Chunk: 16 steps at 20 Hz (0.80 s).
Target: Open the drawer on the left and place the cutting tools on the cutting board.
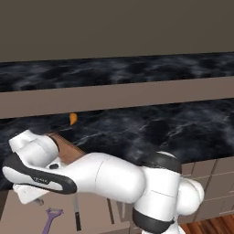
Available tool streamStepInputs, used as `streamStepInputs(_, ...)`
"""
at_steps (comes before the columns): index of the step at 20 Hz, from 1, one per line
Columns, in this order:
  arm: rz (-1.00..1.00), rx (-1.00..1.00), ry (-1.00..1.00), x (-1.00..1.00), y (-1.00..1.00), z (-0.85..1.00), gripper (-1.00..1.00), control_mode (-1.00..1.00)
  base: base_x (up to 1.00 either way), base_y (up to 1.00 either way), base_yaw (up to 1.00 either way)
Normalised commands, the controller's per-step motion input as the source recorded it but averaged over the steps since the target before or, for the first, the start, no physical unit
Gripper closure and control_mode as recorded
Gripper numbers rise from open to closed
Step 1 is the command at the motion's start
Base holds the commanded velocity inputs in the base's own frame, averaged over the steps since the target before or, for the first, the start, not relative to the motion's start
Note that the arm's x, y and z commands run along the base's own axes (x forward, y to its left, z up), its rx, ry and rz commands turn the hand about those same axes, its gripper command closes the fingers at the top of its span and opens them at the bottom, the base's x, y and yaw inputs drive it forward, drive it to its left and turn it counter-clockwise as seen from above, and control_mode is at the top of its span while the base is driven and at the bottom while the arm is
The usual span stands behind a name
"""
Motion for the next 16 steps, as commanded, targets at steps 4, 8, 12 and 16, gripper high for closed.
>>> streamStepInputs(4,0.00,-0.04,0.11,0.25,0.16,-0.54,-1.00,-1.00,0.00,0.00,0.00)
streamStepInputs(8,-0.02,0.00,0.11,0.12,0.03,-0.53,-1.00,-1.00,0.00,0.00,0.00)
streamStepInputs(12,-0.06,0.00,0.09,0.03,0.01,-0.50,-1.00,-1.00,0.00,0.00,0.00)
streamStepInputs(16,-0.01,0.00,-0.03,0.00,0.08,-0.50,-1.00,-1.00,0.00,0.00,0.00)
